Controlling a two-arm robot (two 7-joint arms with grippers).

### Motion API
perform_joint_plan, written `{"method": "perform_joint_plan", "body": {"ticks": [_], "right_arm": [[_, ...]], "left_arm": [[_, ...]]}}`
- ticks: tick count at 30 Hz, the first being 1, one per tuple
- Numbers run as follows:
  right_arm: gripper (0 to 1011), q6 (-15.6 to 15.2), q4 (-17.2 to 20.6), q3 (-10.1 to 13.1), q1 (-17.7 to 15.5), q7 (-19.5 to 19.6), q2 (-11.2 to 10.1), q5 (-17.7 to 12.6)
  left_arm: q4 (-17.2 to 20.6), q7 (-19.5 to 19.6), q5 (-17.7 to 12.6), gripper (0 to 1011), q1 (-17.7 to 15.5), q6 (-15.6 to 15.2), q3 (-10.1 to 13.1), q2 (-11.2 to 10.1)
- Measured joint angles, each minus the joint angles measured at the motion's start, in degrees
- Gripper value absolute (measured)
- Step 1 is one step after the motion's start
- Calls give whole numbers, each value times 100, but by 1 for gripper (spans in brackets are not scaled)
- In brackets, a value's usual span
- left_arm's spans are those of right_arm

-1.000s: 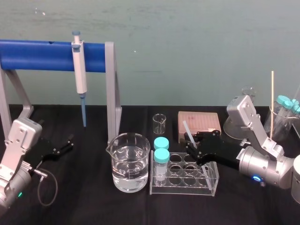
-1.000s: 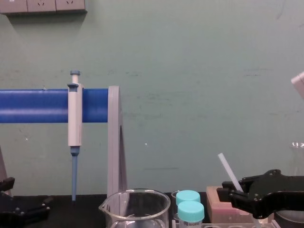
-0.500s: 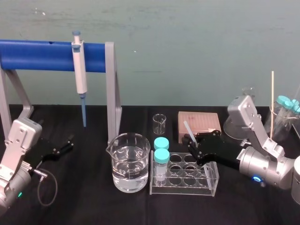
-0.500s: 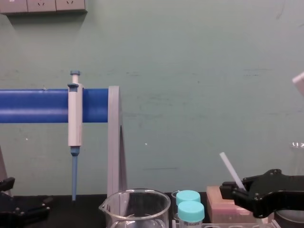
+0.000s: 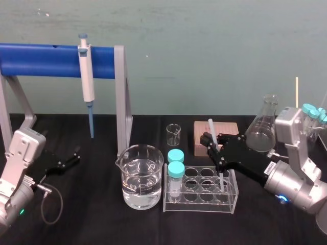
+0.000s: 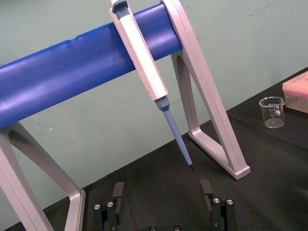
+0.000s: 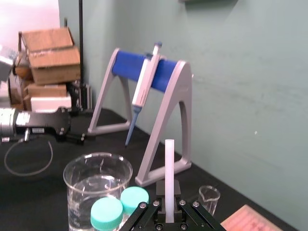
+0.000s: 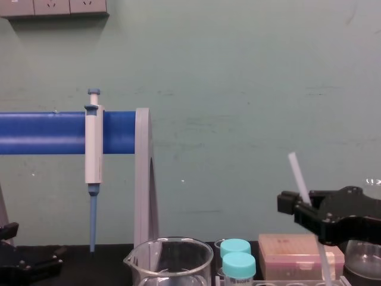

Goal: Pick up the stirring rod with one hand, then place it down.

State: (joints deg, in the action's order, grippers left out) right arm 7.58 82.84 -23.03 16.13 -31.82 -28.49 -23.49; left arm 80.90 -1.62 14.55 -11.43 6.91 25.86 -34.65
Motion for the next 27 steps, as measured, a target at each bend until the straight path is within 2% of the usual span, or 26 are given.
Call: {"method": "perform_joint_plan", "body": {"ticks": [6, 10, 18, 21, 27], "right_arm": [[58, 361, 84, 236, -194, 34, 77, -127], [58, 506, 135, 350, -182, 21, 120, -192], [58, 640, 288, 612, 144, -133, 157, -403], [58, 669, 203, 672, 350, -164, 169, -420], [58, 594, 58, 705, 535, -196, 175, -468]], "left_arm": [[0, 0, 0, 1000, 0, 0, 0, 0], [0, 0, 0, 1000, 0, 0, 0, 0], [0, 0, 0, 1000, 0, 0, 0, 0], [0, 0, 0, 1000, 0, 0, 0, 0], [0, 0, 0, 1000, 0, 0, 0, 0]]}}
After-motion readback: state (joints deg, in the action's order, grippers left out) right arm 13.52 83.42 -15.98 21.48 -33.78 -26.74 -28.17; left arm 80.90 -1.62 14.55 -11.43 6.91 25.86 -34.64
